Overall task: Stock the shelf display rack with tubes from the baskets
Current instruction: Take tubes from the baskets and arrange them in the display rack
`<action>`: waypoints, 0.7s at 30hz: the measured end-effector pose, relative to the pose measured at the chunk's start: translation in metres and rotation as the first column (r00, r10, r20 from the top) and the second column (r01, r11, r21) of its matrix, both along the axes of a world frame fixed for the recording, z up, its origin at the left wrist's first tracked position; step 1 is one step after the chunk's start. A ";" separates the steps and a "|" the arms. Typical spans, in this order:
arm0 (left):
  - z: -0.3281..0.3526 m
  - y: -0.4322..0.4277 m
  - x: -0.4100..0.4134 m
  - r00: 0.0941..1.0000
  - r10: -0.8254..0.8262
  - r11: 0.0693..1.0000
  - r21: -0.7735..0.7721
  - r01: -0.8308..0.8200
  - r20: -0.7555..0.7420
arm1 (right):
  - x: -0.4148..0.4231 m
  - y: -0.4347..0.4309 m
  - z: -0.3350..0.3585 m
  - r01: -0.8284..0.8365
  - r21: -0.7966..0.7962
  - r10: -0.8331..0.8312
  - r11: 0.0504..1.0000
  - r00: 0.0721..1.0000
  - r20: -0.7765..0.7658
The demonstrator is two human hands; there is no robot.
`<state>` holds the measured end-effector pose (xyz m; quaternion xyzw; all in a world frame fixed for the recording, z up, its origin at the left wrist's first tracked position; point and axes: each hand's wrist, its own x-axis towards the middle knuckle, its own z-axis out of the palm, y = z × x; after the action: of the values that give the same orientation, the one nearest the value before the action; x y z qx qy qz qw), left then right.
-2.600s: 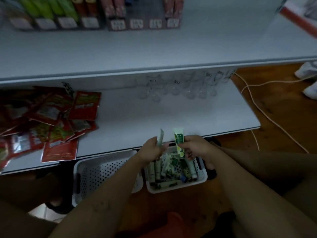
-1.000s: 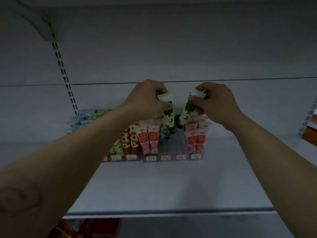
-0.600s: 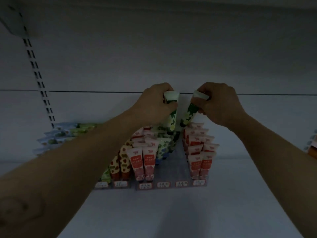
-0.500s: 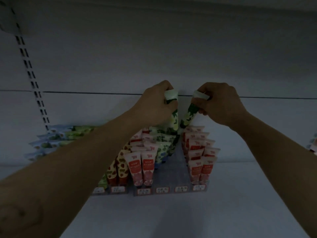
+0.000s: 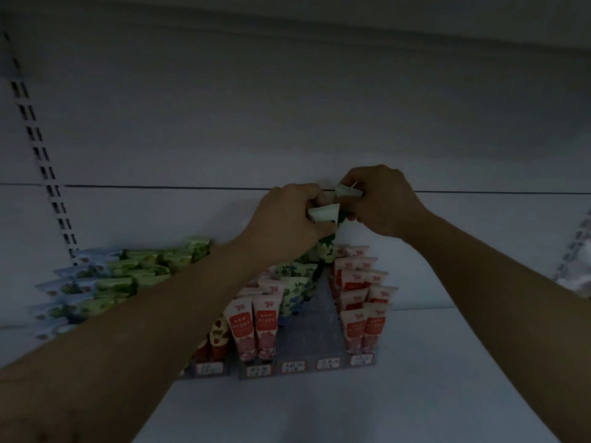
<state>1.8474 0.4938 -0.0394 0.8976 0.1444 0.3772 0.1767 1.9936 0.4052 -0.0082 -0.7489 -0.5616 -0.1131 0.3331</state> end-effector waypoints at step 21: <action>-0.024 -0.015 0.021 0.831 0.248 0.885 0.464 0.015 -0.498 | -0.004 -0.047 -0.015 0.044 0.294 0.022 0.955 0.976 -0.217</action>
<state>1.8685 0.4789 -0.0632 0.9722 0.1535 0.1397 -0.1080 1.9897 0.3586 -0.0236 -0.7013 -0.4940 -0.1152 0.5009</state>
